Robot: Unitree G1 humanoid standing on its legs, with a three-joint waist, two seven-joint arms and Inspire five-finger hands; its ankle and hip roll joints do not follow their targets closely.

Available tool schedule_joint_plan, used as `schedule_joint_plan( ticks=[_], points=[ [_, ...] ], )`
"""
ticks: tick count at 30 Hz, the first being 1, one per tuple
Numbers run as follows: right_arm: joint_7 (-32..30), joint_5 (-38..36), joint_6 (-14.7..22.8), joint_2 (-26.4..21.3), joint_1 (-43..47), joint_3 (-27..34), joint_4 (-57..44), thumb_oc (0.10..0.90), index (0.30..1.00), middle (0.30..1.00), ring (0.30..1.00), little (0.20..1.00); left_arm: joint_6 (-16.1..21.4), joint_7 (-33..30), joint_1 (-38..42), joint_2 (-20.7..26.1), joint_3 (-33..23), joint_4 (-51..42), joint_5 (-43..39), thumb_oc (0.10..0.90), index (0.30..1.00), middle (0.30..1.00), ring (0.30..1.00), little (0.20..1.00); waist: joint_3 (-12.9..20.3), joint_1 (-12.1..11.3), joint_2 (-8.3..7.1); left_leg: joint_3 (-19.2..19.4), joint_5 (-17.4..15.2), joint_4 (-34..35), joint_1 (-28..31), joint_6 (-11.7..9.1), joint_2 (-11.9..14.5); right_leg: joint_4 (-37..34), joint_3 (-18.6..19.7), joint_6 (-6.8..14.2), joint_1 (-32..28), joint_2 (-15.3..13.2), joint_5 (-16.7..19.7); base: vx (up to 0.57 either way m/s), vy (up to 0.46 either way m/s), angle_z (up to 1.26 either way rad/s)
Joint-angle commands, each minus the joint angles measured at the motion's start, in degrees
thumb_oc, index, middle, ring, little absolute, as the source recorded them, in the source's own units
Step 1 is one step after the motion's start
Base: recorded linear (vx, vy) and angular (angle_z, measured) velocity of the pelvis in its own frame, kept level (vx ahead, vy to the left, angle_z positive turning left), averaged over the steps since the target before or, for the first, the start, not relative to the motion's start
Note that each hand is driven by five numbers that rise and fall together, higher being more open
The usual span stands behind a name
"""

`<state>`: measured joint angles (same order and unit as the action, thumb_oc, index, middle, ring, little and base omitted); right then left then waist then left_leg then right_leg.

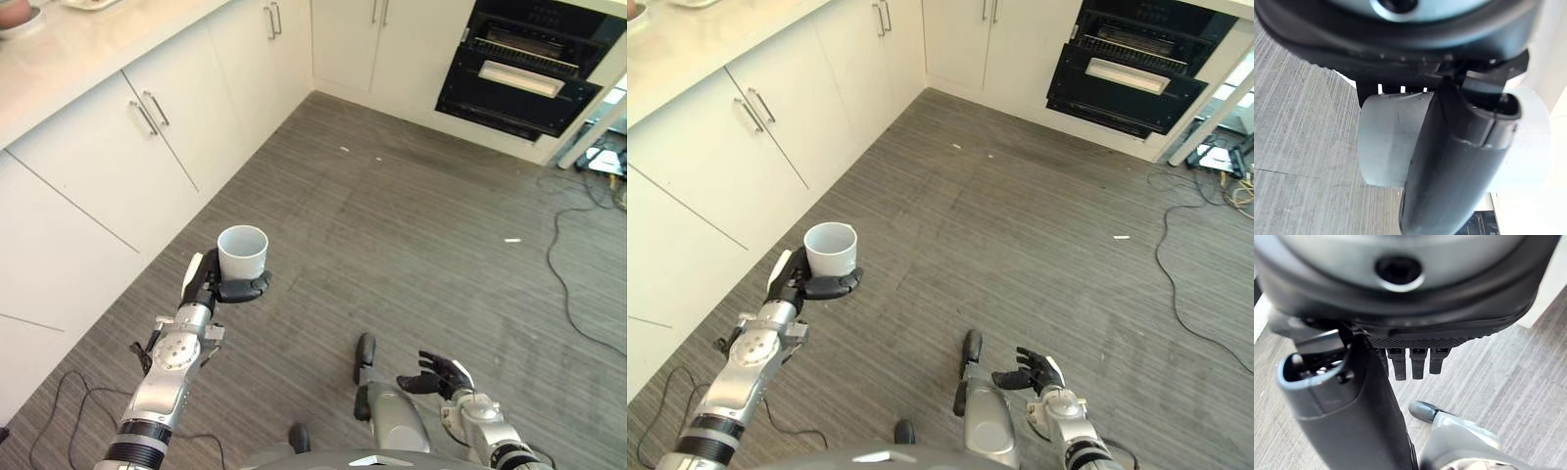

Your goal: Place the dishes in the dishwasher.

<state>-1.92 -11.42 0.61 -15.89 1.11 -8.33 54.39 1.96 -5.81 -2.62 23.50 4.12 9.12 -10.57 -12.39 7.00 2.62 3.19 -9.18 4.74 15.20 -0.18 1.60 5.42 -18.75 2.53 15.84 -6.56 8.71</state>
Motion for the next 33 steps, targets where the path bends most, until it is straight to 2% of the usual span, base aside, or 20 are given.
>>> schedule_joint_plan(
  ticks=[1,2,3,4,5,6,8,9,11,12,15,17,22,23,24,25,26,27,28,33],
  points=[
    [-0.7,-1.1,2.0,-1.9,1.3,-0.8,1.3,0.800,0.900,0.900,0.900,0.900,7.0,-0.5,4.4,3.1,-1.1,-7.2,1.1,0.400,0.300,0.300,0.300,0.300,4.8,1.7,-1.55,1.2,-2.4,-11.0,2.1,-2.6,-0.5,-0.8,0.2,3.5,-3.4,1.0,-4.2,0.52,-0.126,0.10],
    [-0.7,-1.1,2.1,-2.0,1.0,-0.8,1.5,0.800,0.900,0.900,0.900,0.900,6.9,-0.2,3.7,3.3,-1.3,-7.6,0.9,0.400,0.300,0.300,0.300,0.300,5.1,1.5,-0.98,1.7,-0.1,-15.7,1.0,-3.8,0.2,-0.7,0.4,2.8,-5.2,2.1,-5.1,0.58,-0.276,0.02],
    [-0.8,-0.8,2.4,-2.5,0.4,-1.2,0.5,0.800,0.900,0.900,0.900,0.900,7.0,-0.1,3.4,3.8,-1.7,-7.7,0.6,0.400,0.300,0.300,0.300,0.300,4.9,1.0,-1.95,1.9,8.2,-31.8,-5.5,-7.1,1.5,-1.9,0.1,0.4,-8.9,3.1,-6.4,0.40,-0.230,-0.06],
    [-0.8,-0.8,2.4,-2.4,0.4,-1.2,0.5,0.800,0.900,0.900,0.900,0.900,7.0,-0.1,3.4,3.8,-1.7,-7.7,0.6,0.400,0.300,0.300,0.300,0.300,5.0,1.1,-2.02,1.8,8.3,-31.8,-5.7,-7.1,1.4,-2.0,0.1,0.4,-8.8,3.0,-6.3,0.51,-0.347,-0.07],
    [-1.4,-0.7,2.3,-3.2,0.3,-1.3,-0.1,0.800,0.900,0.900,0.900,0.900,6.9,-0.5,3.2,4.2,-2.0,-7.8,-0.2,0.400,0.300,0.300,0.300,0.300,3.9,0.1,-3.31,4.4,11.9,-45.1,-10.4,-8.5,3.7,-2.9,0.5,-1.8,-12.6,3.7,-8.8,0.36,-0.230,-0.18],
    [-2.1,-0.7,2.1,-3.6,0.7,-1.2,0.5,0.800,0.900,0.900,0.900,0.900,7.0,-1.0,3.2,4.3,-2.0,-8.0,-0.6,0.400,0.300,0.300,0.300,0.300,3.3,-0.4,-4.22,6.3,11.9,-49.0,-13.4,-8.1,5.4,-3.5,0.8,-2.5,-14.3,3.6,-9.7,0.49,-0.256,-0.30],
    [-2.8,-0.6,2.0,-3.9,1.1,-1.4,0.8,0.800,0.900,0.900,0.900,0.900,6.9,-1.5,3.4,4.0,-1.6,-7.9,-0.9,0.400,0.300,0.300,0.300,0.300,2.8,-1.4,-5.00,7.6,9.1,-49.3,-17.4,-6.6,5.1,-4.1,1.7,-2.5,-16.1,3.4,-10.4,0.32,-0.031,-0.40],
    [-3.1,-0.5,2.0,-3.6,1.5,-1.7,1.8,0.800,0.900,0.900,0.900,0.900,6.8,-1.4,3.0,3.5,-1.6,-7.8,-1.0,0.400,0.300,0.300,0.300,0.300,2.6,-3.6,-5.57,8.0,5.8,-43.4,-23.0,-4.1,3.1,-5.8,4.1,-1.4,-19.1,3.5,-11.0,0.42,0.104,-0.39],
    [-3.0,-0.5,2.4,-3.3,1.5,-1.6,1.9,0.800,0.900,0.900,0.900,0.900,7.0,-1.1,1.9,3.4,-1.6,-8.3,-0.5,0.400,0.300,0.300,0.300,0.300,2.3,-5.0,-5.55,6.7,4.4,-33.3,-26.3,-3.3,3.4,-6.5,5.7,-0.2,-21.5,3.2,-11.9,0.43,0.135,-0.33],
    [-3.0,-0.5,2.4,-3.3,1.5,-1.6,1.9,0.800,0.900,0.900,0.900,0.900,7.0,-1.1,1.9,3.4,-1.6,-8.3,-0.5,0.400,0.300,0.300,0.300,0.300,2.3,-5.0,-5.55,6.7,4.4,-33.3,-26.3,-3.3,3.4,-6.5,5.7,-0.2,-21.5,3.2,-11.9,0.32,0.114,-0.71],
    [-4.3,0.0,3.4,-3.3,2.6,-1.7,1.9,0.800,0.900,0.900,0.900,0.900,7.1,-1.7,0.6,3.9,-3.2,-9.4,0.1,0.400,0.300,0.300,0.300,0.300,1.9,-8.1,-4.33,-0.7,13.0,-11.9,-28.3,-4.6,2.7,-8.5,9.4,0.5,-26.0,5.2,-14.0,0.43,0.125,-0.67],
    [-5.2,-0.1,3.9,-3.6,3.5,-1.3,1.6,0.800,0.900,0.900,0.900,0.900,7.3,-2.7,0.1,4.0,-3.6,-9.5,0.8,0.400,0.300,0.300,0.300,0.300,1.9,-8.8,-4.14,-3.5,15.4,-5.8,-31.1,-5.8,4.3,-9.6,11.7,1.1,-28.0,5.4,-15.2,0.48,0.150,-0.68],
    [-4.9,-0.1,4.6,-3.8,2.7,0.0,-2.6,0.800,0.900,0.900,0.900,0.900,7.2,-2.1,-2.1,5.1,-4.9,-10.5,1.3,0.400,0.300,0.300,0.300,0.300,4.5,-9.8,-2.73,-2.7,19.4,-5.7,-29.8,-6.9,6.0,-8.1,14.8,2.4,-30.6,4.3,-18.0,0.41,0.237,-1.02],
    [-4.7,0.1,4.5,-3.8,2.4,0.7,-4.2,0.800,0.900,0.900,0.900,0.900,6.8,-1.8,-1.9,5.7,-4.6,-10.1,1.9,0.400,0.300,0.300,0.300,0.300,5.3,-10.2,-3.70,-1.5,17.3,-8.9,-29.8,-4.9,4.9,0.6,15.6,4.2,-28.5,1.8,-17.8,0.45,0.347,-1.03],
    [-4.7,0.1,4.5,-3.8,2.4,0.7,-4.2,0.800,0.900,0.900,0.900,0.900,6.8,-1.8,-1.9,5.7,-4.6,-10.1,1.9,0.400,0.300,0.300,0.300,0.300,5.3,-10.2,-3.70,-1.5,17.3,-8.9,-29.8,-4.9,4.9,0.6,15.6,4.2,-28.5,1.8,-17.8,0.51,0.407,-0.97],
    [-4.6,-0.2,4.5,-3.1,2.2,1.4,-5.0,0.800,0.900,0.900,0.900,0.900,6.5,-1.4,-1.5,6.1,-4.2,-10.2,2.0,0.400,0.300,0.300,0.300,0.300,4.8,-9.6,-3.88,-0.4,14.8,-10.6,-27.7,-2.8,3.8,11.9,15.2,6.7,-24.9,0.0,-13.4,0.22,0.170,-0.43],
    [-4.6,-0.2,4.5,-3.1,2.2,1.4,-5.0,0.800,0.900,0.900,0.900,0.900,6.5,-1.4,-1.5,6.1,-4.2,-10.2,2.0,0.400,0.300,0.300,0.300,0.300,4.8,-9.6,-3.88,-0.4,14.8,-10.6,-27.7,-2.8,3.8,11.9,15.2,6.7,-24.9,0.0,-13.4,0.37,0.420,-0.58],
    [-4.6,-0.3,4.4,-2.6,2.3,1.9,-8.0,0.800,0.900,0.900,0.900,0.900,6.2,-1.4,-0.7,6.8,-3.4,-10.2,2.4,0.400,0.300,0.300,0.300,0.300,3.4,-7.9,-2.09,-0.1,13.6,-10.9,-25.2,-1.0,4.1,25.1,15.2,7.0,-18.2,0.1,-7.9,0.33,0.479,-0.30],
    [-4.7,-0.2,4.8,-2.2,2.2,1.9,-10.4,0.800,0.900,0.900,0.900,0.900,6.2,-1.5,-0.3,6.8,-3.2,-10.2,2.8,0.400,0.300,0.300,0.300,0.300,3.0,-6.9,-0.84,1.5,12.3,-8.8,-21.1,0.0,3.8,33.3,11.6,7.1,-11.5,-0.6,-7.9,0.47,0.574,-0.15],
    [-4.2,-0.1,5.1,-2.6,1.3,2.0,-16.8,0.800,0.900,0.900,0.900,0.900,6.6,-1.3,-0.2,5.7,-3.6,-10.4,2.4,0.400,0.300,0.300,0.300,0.300,2.2,-4.5,-1.54,3.1,9.1,-5.5,-13.9,0.1,0.7,18.3,4.2,5.6,-5.8,0.9,-10.2,0.35,0.193,-0.06]
  ],
)
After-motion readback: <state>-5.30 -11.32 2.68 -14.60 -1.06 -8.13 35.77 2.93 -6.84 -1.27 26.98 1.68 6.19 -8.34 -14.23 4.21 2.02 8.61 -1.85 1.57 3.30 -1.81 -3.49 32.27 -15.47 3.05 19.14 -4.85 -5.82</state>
